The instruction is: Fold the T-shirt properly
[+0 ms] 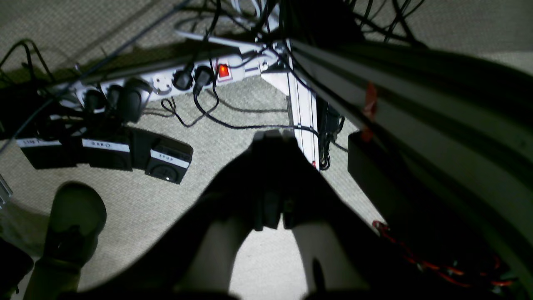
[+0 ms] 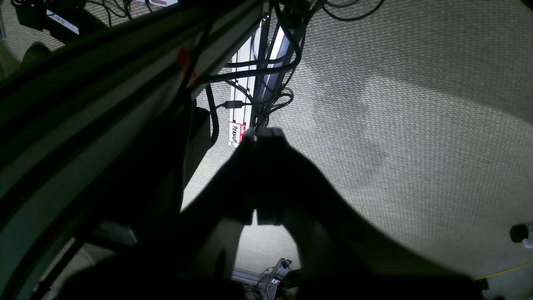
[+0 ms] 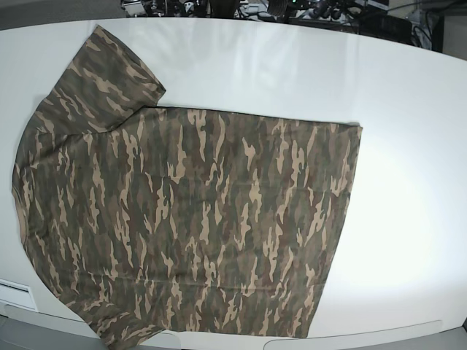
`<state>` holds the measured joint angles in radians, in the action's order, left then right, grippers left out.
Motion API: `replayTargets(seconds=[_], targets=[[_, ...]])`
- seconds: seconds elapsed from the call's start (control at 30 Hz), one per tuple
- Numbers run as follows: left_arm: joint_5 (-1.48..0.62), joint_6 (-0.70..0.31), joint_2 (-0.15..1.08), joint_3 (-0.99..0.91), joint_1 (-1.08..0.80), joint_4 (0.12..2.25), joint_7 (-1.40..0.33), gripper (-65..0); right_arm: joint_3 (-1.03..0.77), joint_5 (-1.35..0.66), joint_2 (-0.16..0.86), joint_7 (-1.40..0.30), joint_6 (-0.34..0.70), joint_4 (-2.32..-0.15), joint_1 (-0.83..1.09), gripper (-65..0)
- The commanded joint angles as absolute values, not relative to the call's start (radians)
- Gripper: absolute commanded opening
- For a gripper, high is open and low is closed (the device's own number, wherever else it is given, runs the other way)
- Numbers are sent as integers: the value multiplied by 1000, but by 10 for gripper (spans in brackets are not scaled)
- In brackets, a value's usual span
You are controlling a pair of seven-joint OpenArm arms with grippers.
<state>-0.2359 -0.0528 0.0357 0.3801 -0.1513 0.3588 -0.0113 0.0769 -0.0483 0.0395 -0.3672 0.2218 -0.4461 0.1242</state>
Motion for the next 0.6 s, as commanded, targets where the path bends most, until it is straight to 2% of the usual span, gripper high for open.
replayTargets(seconds=[0.0,0.57], targets=[[-236,-59,33,383,-155,362,-9,-650,78,-48,44,-368,228,-460,121,-650],[-237,-59,33,383,-186,455,-107,-650,78,-47,45,-425,227,-503,121,-650]])
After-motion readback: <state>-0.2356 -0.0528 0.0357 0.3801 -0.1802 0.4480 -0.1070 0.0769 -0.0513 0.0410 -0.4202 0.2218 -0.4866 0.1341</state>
